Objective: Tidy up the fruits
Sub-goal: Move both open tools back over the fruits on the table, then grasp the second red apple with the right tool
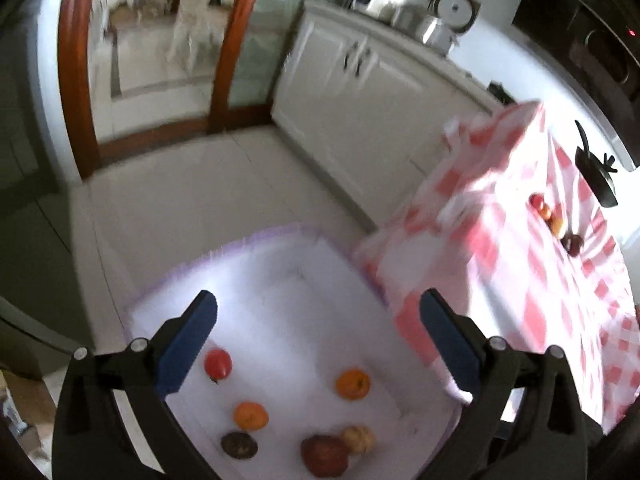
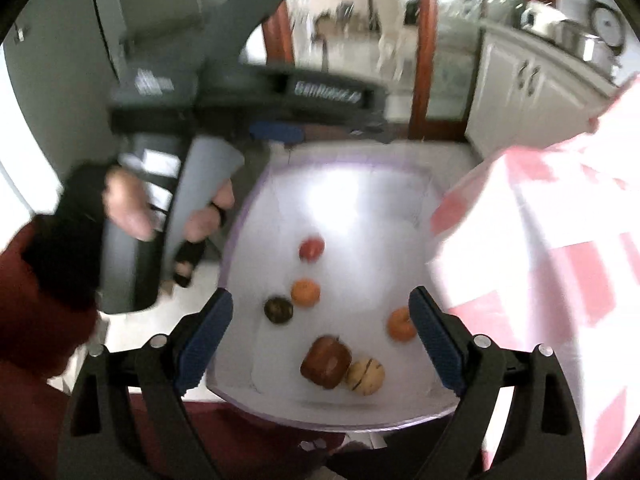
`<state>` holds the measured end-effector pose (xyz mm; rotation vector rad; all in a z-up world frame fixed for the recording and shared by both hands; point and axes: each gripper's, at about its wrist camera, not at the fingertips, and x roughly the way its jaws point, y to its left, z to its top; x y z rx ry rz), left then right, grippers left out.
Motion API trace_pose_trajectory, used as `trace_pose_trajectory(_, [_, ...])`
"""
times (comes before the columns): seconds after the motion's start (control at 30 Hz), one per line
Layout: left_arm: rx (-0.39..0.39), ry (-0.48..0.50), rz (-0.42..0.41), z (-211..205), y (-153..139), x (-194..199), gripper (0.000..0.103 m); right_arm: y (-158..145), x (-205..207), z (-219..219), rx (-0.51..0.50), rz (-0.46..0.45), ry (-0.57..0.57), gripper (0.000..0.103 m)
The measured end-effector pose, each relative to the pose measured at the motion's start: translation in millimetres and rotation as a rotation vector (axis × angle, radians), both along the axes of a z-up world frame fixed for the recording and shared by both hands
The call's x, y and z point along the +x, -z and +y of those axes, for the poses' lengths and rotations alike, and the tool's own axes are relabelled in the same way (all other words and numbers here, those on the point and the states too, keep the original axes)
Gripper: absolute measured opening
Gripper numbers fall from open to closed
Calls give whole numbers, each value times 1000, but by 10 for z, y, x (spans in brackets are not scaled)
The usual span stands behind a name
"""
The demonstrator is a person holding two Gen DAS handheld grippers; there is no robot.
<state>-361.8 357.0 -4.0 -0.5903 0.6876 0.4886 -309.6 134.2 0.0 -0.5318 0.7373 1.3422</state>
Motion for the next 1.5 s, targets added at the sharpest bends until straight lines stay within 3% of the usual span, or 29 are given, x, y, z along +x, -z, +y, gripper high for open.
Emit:
trace_pose_trajectory(0.07, [70,-4,-47,-125,-309,123,102,-244,144,-251,89,-20,62,87])
trace_pose_trajectory(0.17, [109,47,-104,-383,-613,397,102,-581,489,-750,215,-48,205,87])
trace_pose_trajectory(0.33, [180,270,-94,-1222,-850,1353,102,-778,1316,-1720,327,-48,573,87])
trace_pose_trajectory(0.4, [185,364,-83,-1566,-831,1736,102,-798,1651,-2066,323,-45,717,87])
trace_pose_trajectory(0.53, [119,536,-42,-2251,-664,2719,102,-708,2439,-2740,299,20,983,87])
trace_pose_trajectory(0.77, [18,563,-3,-2863,-295,4012,101,-356,3533,-3300,262,108,1252,87])
trace_pose_trajectory(0.93, [-21,544,-11,-2859,-258,4233,101,-218,4213,-3374,234,126,1324,87])
trace_pose_trajectory(1.1, [-23,530,-82,-2798,-298,4084,101,-150,4857,-3367,254,167,1390,87])
trace_pose_trajectory(1.23, [-46,517,-86,-2780,-265,4128,101,-132,5321,-3273,271,193,1436,87])
trace_pose_trajectory(1.5, [-20,522,-104,-2839,-285,4130,101,-76,5885,-3074,244,220,1484,87])
